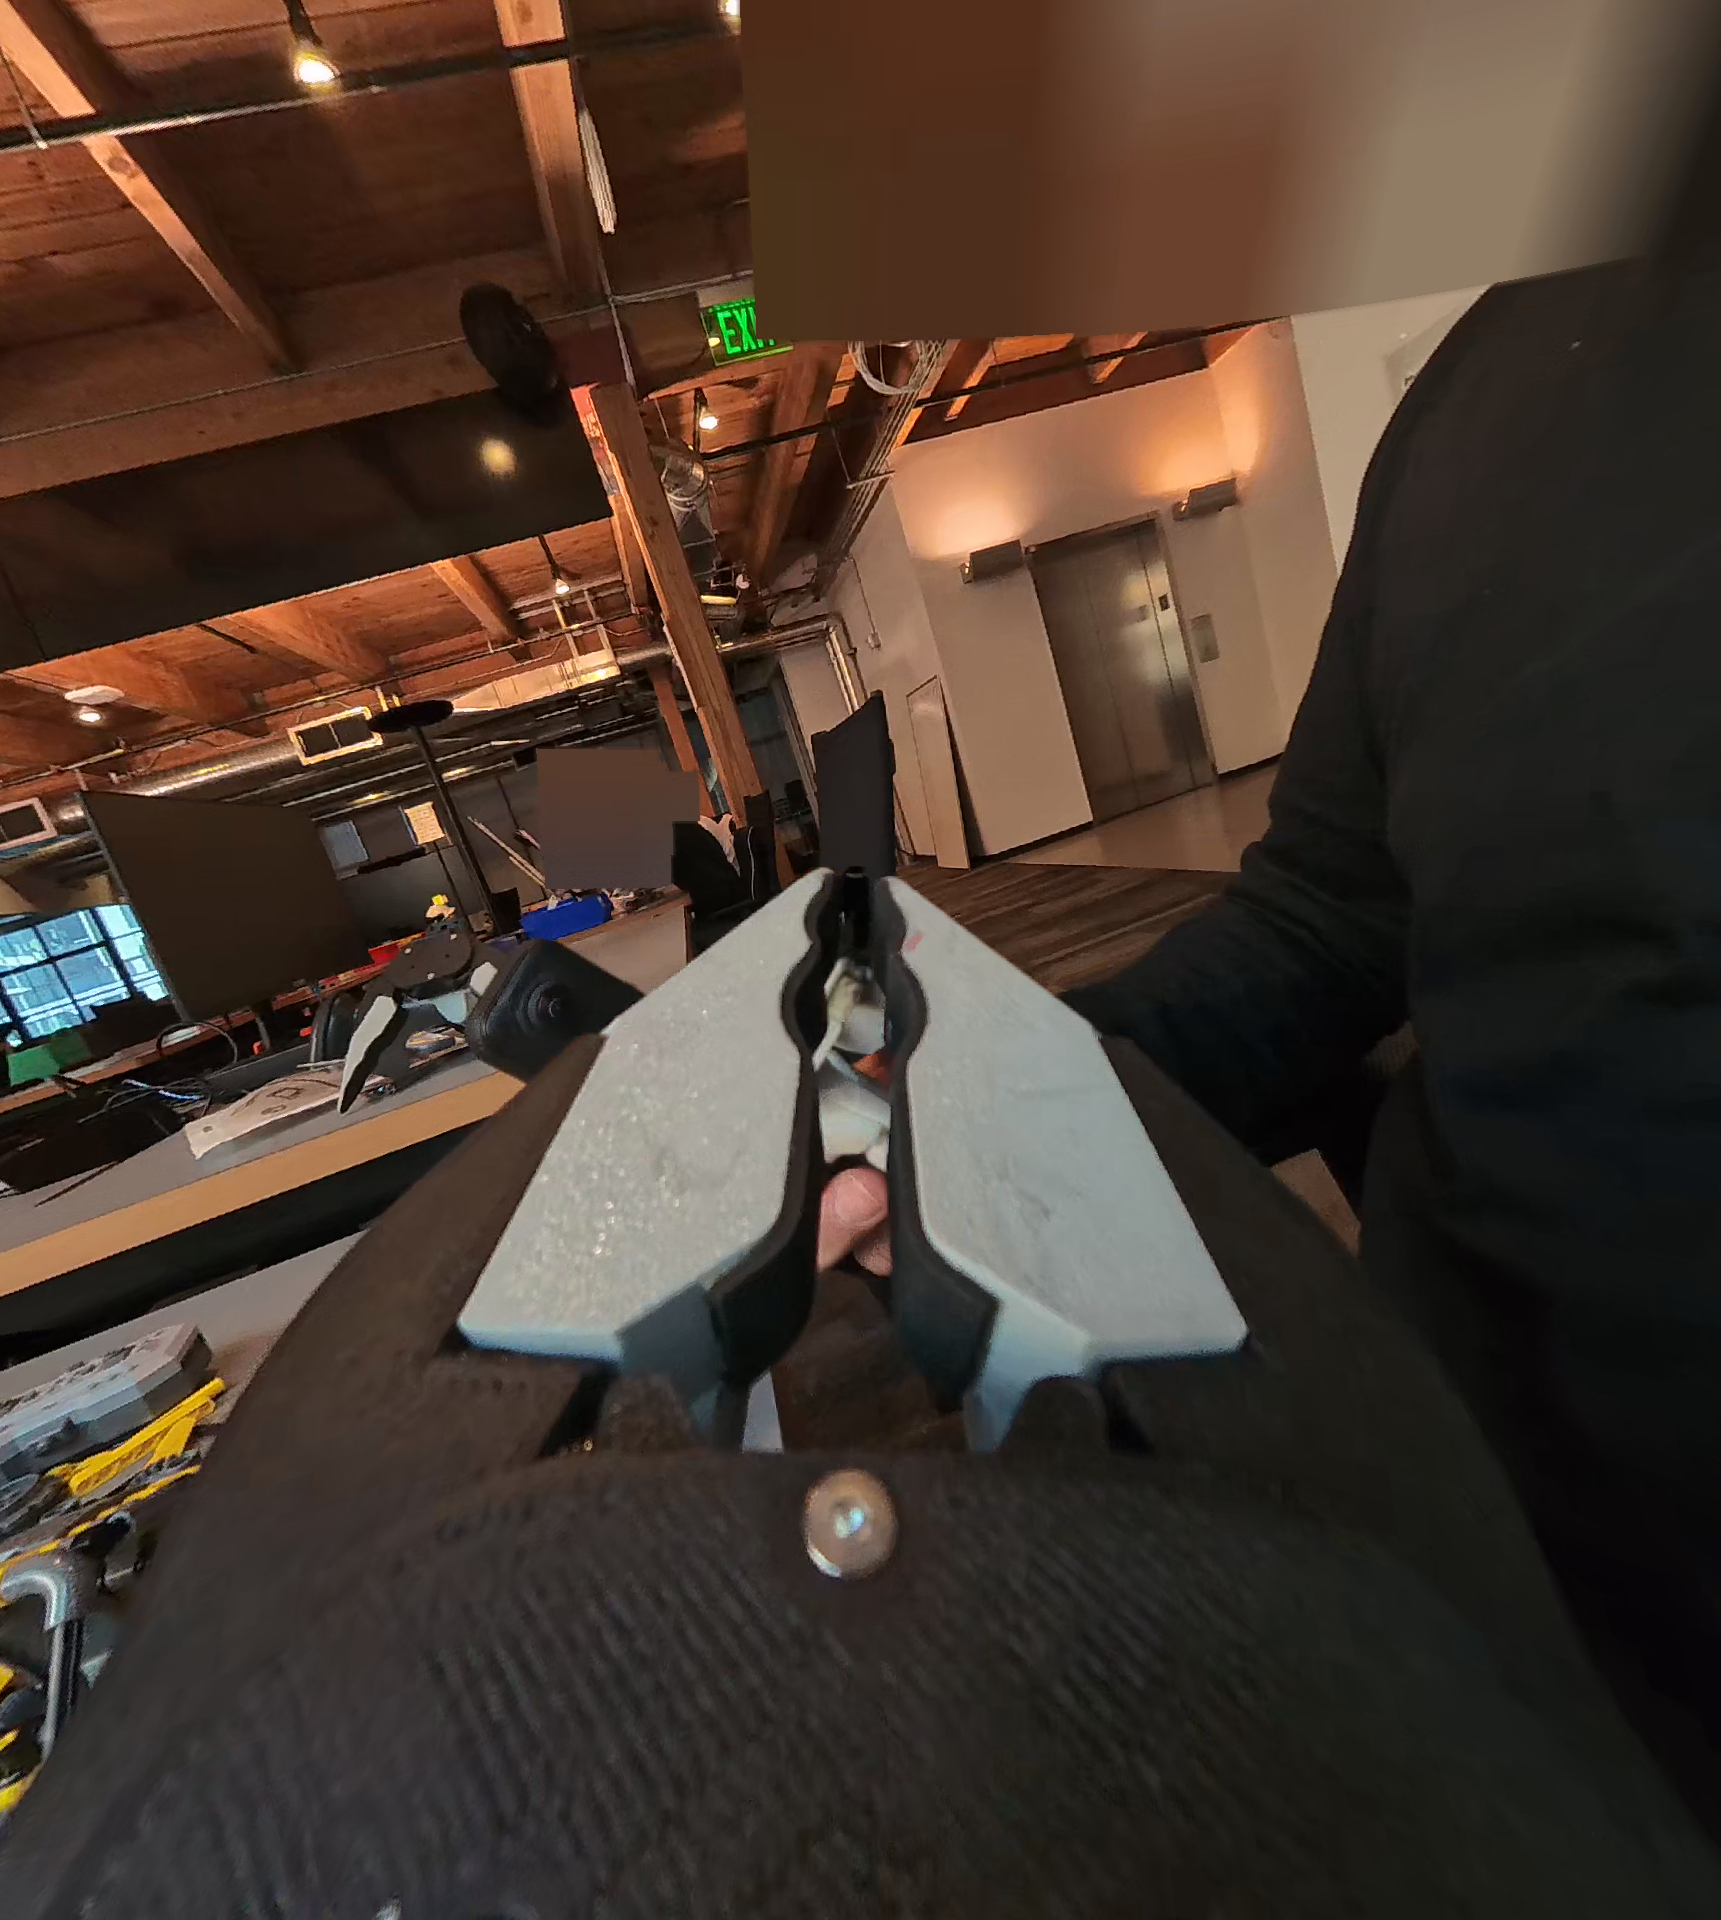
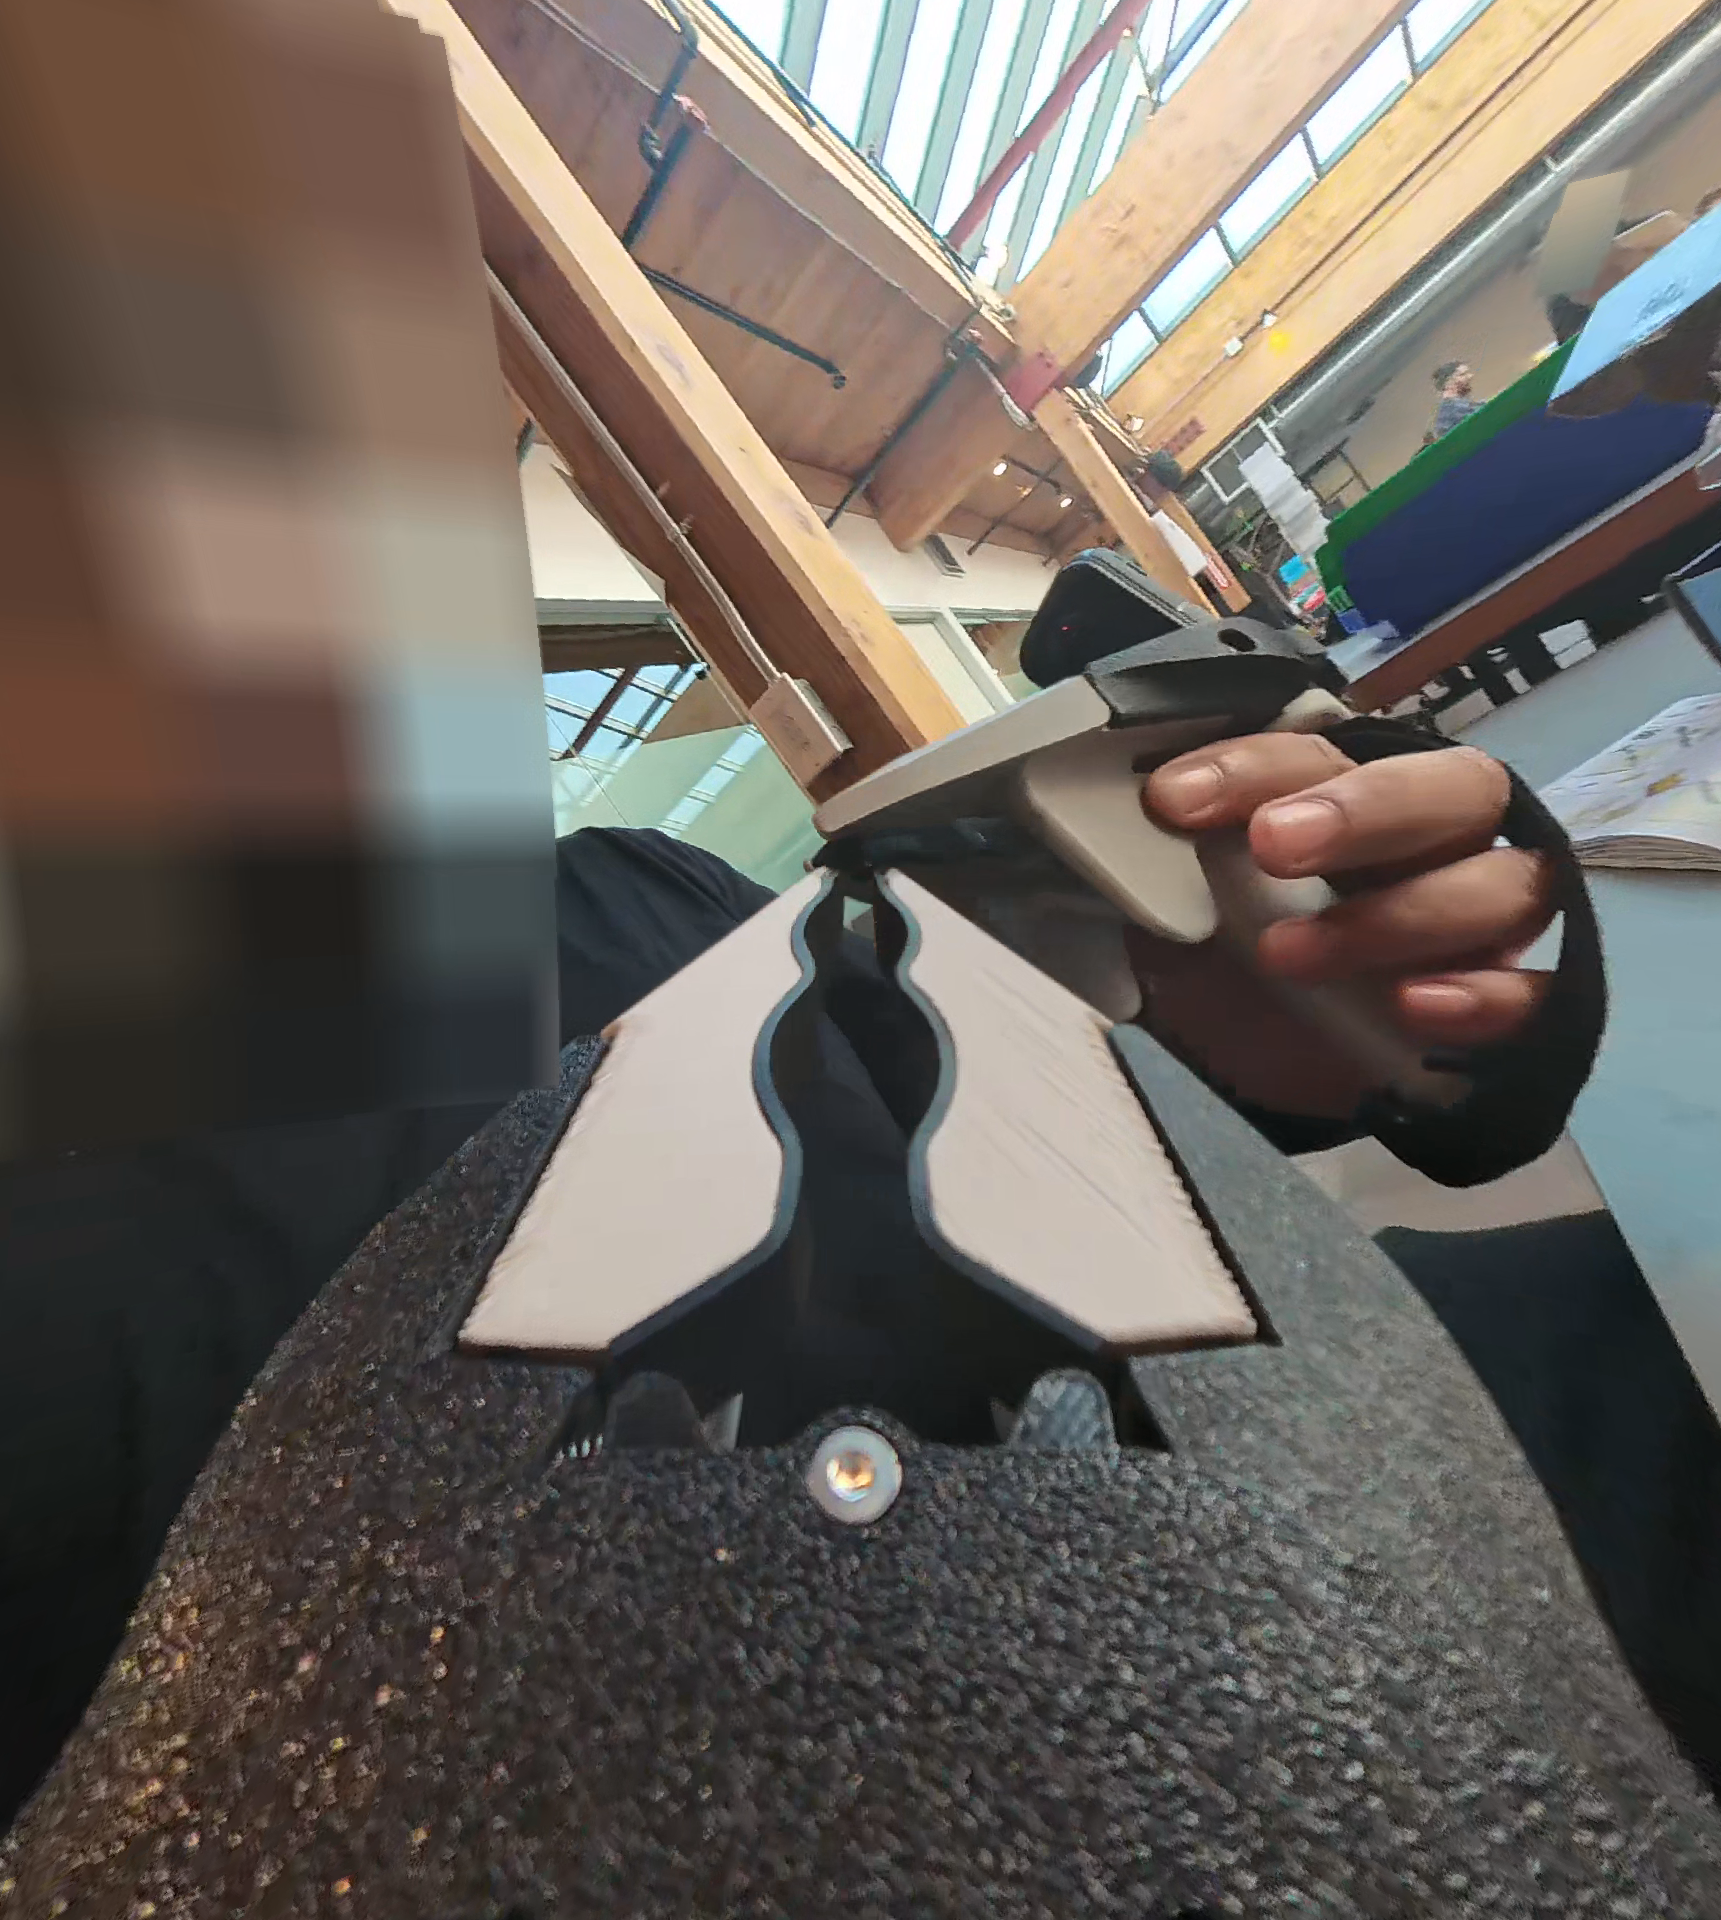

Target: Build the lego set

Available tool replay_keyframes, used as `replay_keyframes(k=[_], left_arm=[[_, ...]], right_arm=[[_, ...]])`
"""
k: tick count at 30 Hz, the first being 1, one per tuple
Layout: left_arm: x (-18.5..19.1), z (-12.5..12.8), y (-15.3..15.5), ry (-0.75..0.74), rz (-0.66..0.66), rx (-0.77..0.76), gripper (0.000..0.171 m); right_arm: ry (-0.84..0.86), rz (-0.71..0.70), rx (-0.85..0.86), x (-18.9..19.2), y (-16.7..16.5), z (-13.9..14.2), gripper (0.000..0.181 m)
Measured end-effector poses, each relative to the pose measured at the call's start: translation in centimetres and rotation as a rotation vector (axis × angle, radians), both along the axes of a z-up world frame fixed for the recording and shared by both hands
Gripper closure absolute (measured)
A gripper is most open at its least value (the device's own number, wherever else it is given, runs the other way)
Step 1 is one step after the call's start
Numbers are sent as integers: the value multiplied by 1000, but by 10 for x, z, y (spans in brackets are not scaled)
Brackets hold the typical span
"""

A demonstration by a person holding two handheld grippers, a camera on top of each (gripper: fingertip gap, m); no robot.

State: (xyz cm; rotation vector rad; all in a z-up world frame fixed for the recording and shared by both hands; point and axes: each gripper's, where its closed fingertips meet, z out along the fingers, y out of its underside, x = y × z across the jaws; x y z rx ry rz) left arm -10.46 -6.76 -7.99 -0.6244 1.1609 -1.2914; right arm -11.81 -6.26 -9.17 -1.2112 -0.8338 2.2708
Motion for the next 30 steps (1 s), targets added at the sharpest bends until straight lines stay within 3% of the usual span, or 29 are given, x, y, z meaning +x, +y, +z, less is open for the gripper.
replay_keyframes(k=[5, 13, 18, 23, 30], left_arm=[[2, -2, 0, 19, 14, 12, 170], [8, -19, 25, 114, 159, 29, 169], [15, -52, 55, 400, 380, 93, 169], [22, -78, 76, 583, 557, 107, 169], [29, -100, 87, 743, 719, 140, 169]], right_arm=[[20, 27, -36, 1, -1, -2, 181], [-227, -210, 124, 9, 25, -19, 181], [-559, -468, 276, 61, 66, -37, 180], [-691, -599, 316, 103, 78, -32, 171], [-824, -523, 330, 60, 65, -66, 167]])
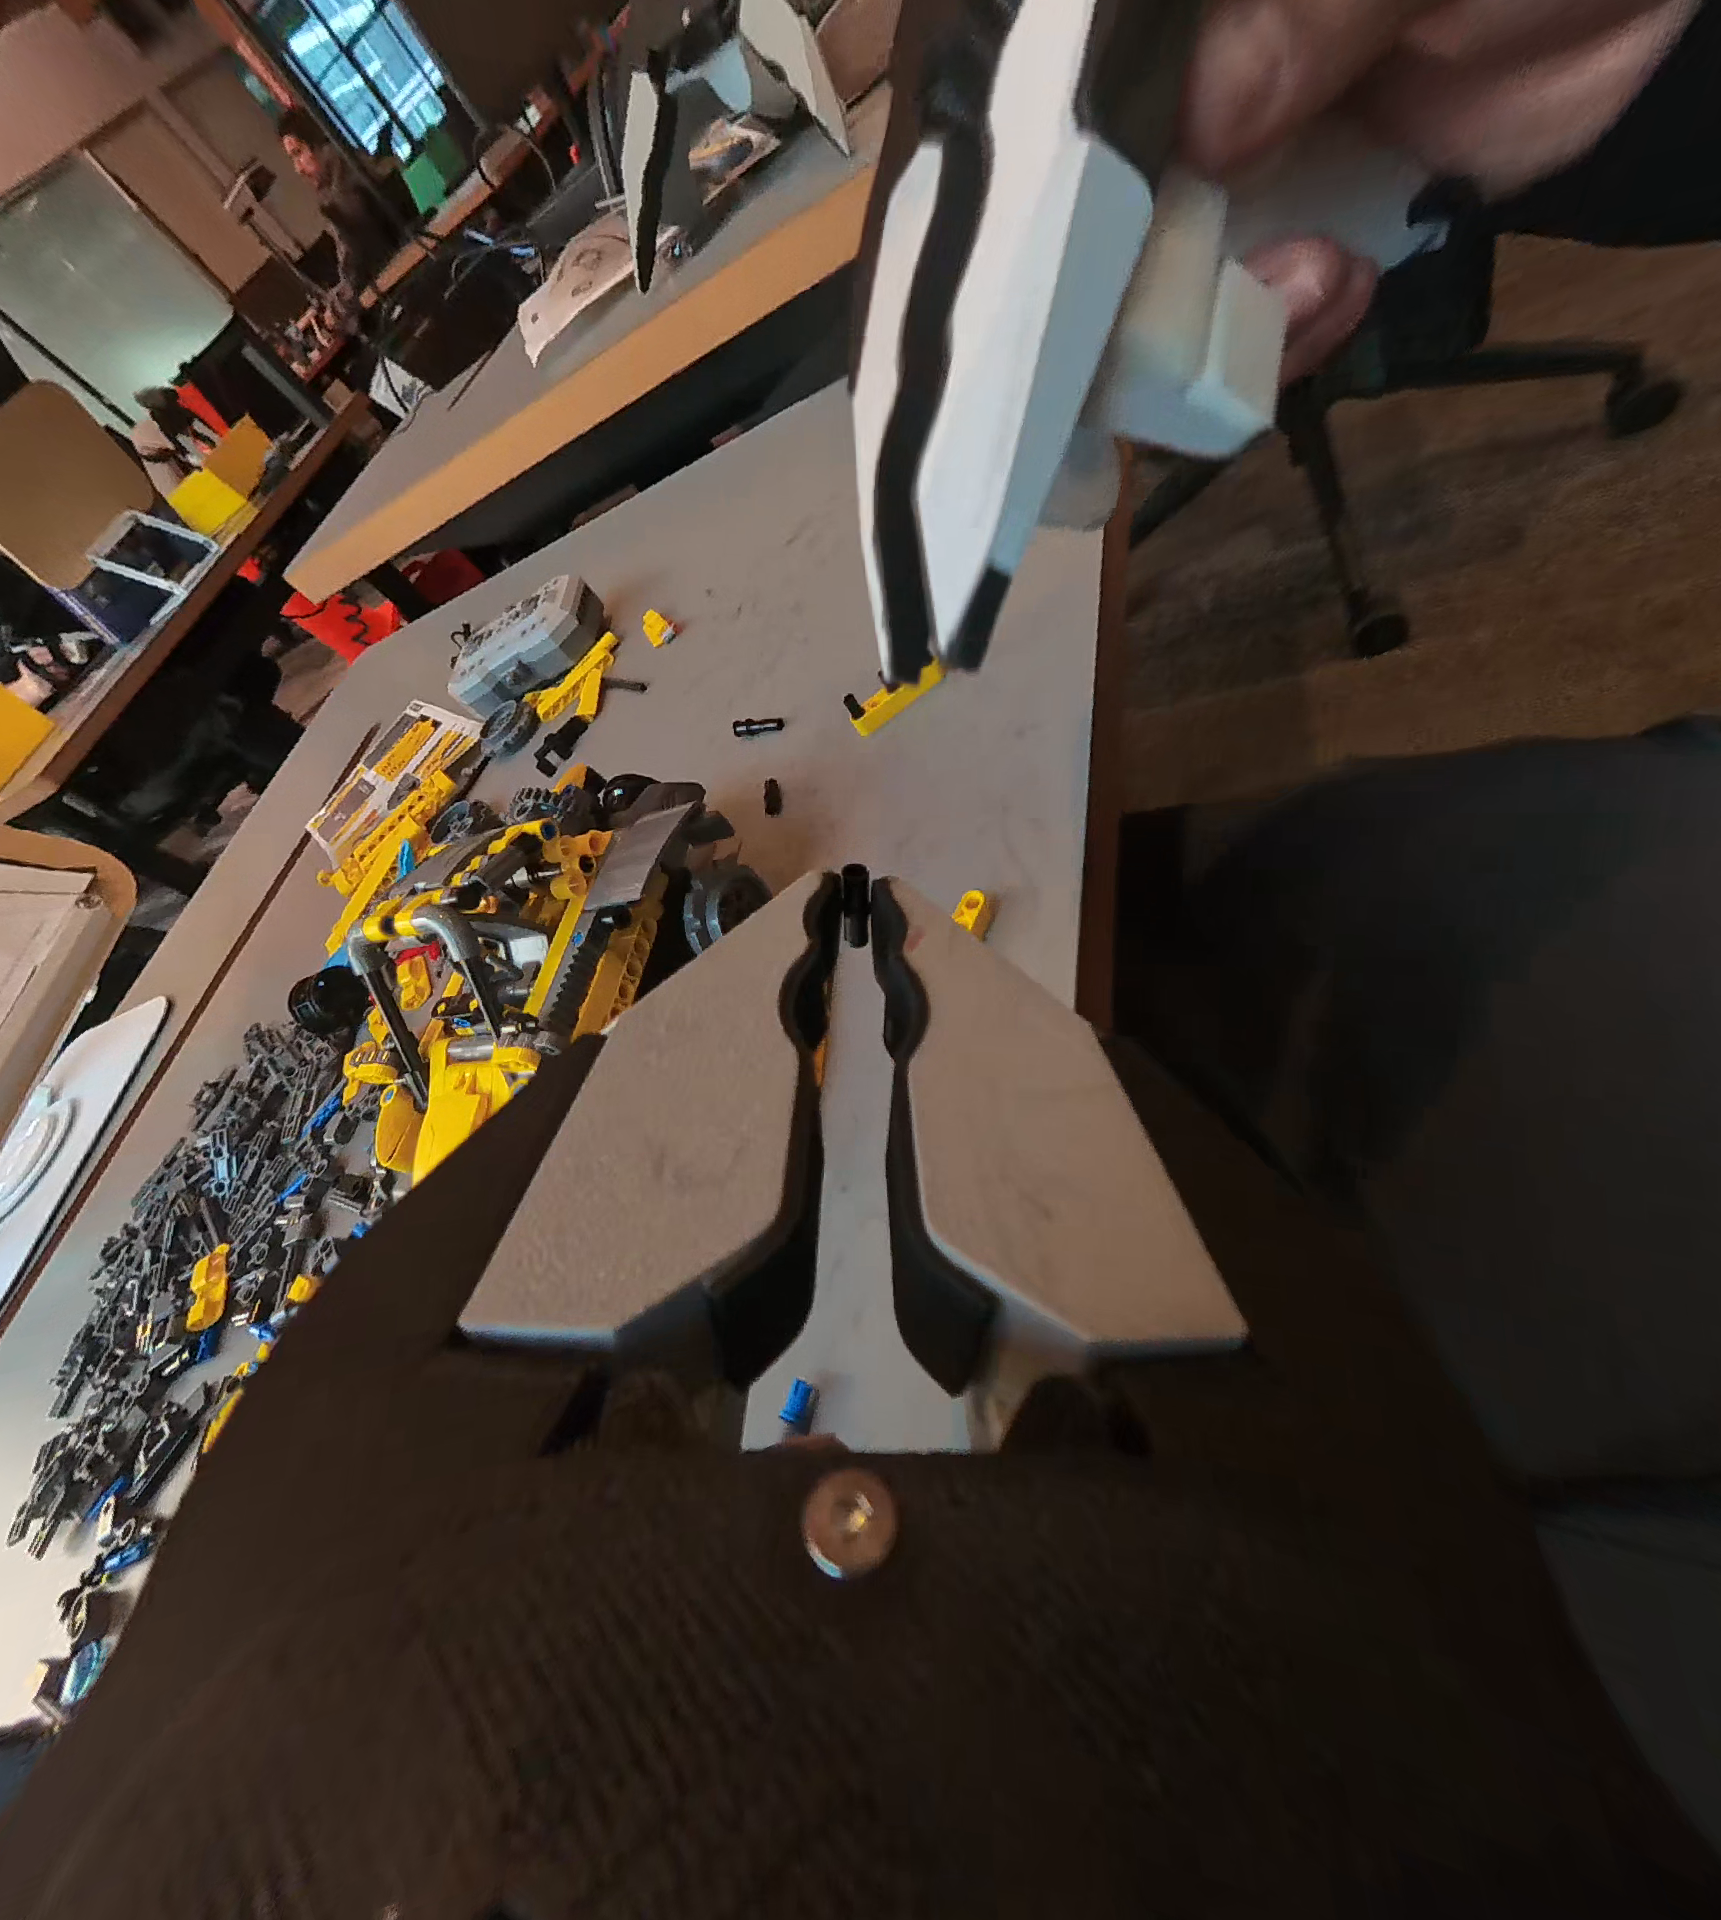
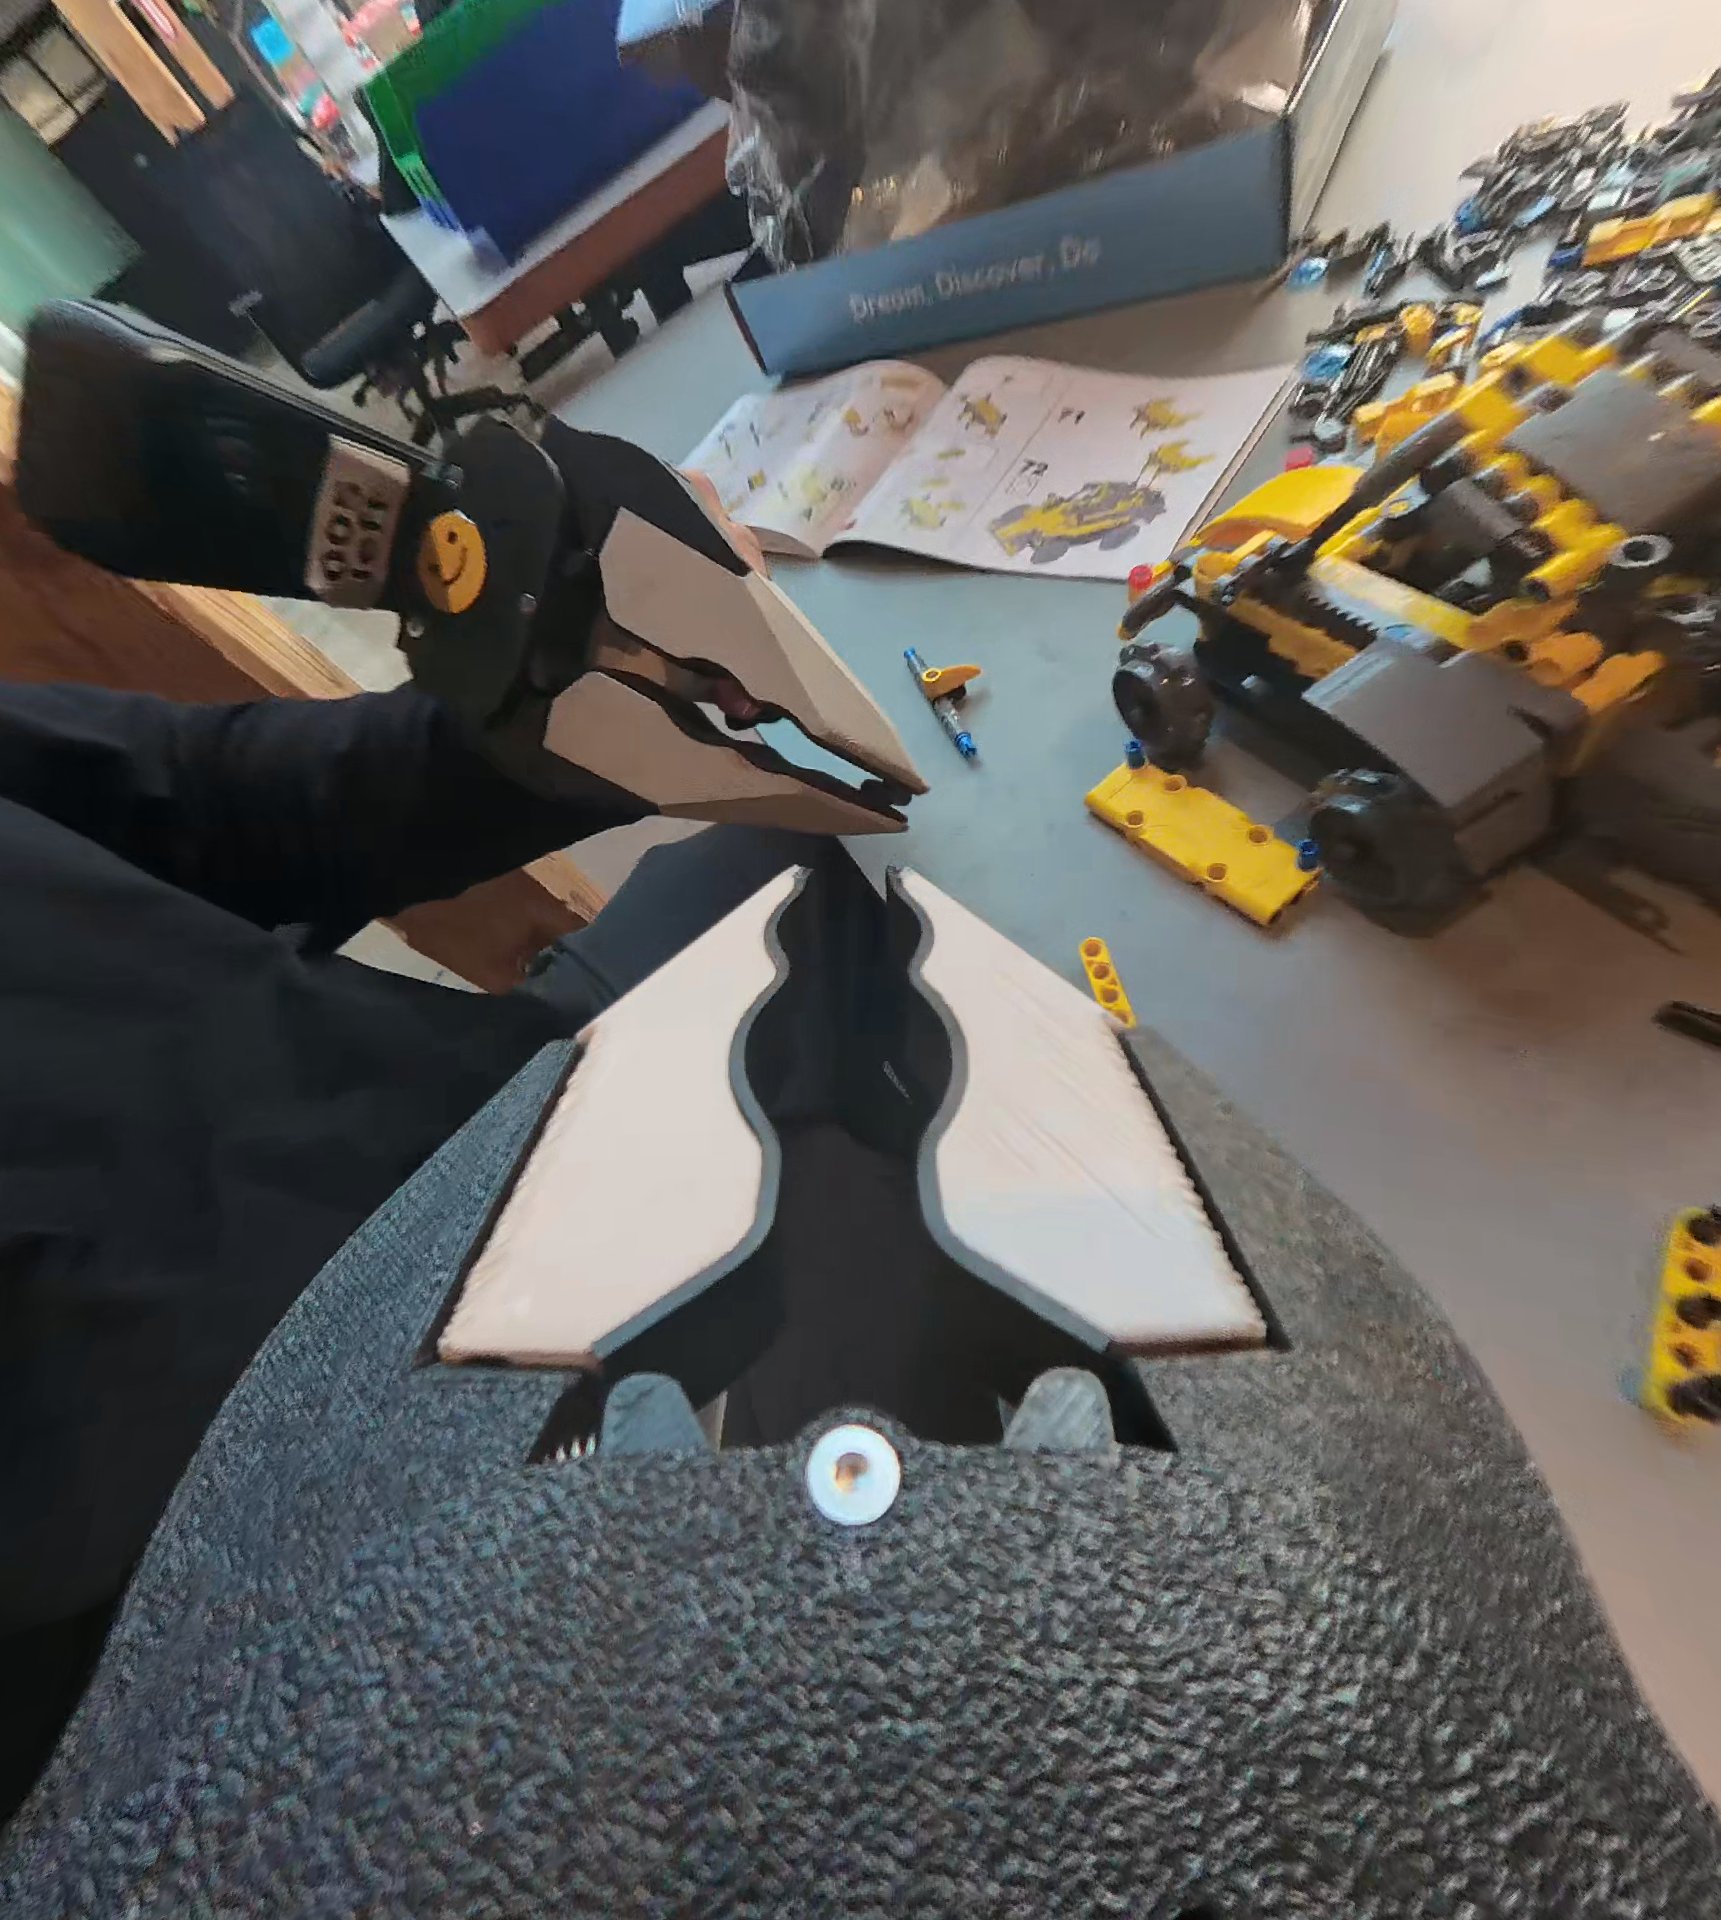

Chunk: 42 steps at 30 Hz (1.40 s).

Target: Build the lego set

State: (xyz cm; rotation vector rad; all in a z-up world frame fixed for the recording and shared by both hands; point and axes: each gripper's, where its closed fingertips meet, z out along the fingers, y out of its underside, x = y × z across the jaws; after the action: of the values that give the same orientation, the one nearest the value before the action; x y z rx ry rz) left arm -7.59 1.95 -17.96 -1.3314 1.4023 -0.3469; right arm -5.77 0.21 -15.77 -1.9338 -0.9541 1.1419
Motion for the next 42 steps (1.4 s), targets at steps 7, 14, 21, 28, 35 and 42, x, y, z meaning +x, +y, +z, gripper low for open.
replay_keyframes(k=[7, 14, 21, 28, 35, 42], left_arm=[[0, -10, 2, 78, 48, 36, 170], [-1, -22, 8, 183, 116, 111, 169], [-2, -25, 15, 195, 174, 110, 169], [-1, -30, 15, 214, 189, 113, 169], [-3, -33, 18, 205, 202, 100, 169], [-1, -32, 15, 224, 196, 119, 169]], right_arm=[[19, -21, -41, -27, 2, -14, 164], [17, -97, -64, -32, 14, -31, 166], [18, -132, -61, -25, 22, -35, 163], [10, -131, -62, -29, 22, -39, 168], [43, -121, -59, -29, 20, -29, 160], [30, -124, -88, -34, 21, -42, 158]])
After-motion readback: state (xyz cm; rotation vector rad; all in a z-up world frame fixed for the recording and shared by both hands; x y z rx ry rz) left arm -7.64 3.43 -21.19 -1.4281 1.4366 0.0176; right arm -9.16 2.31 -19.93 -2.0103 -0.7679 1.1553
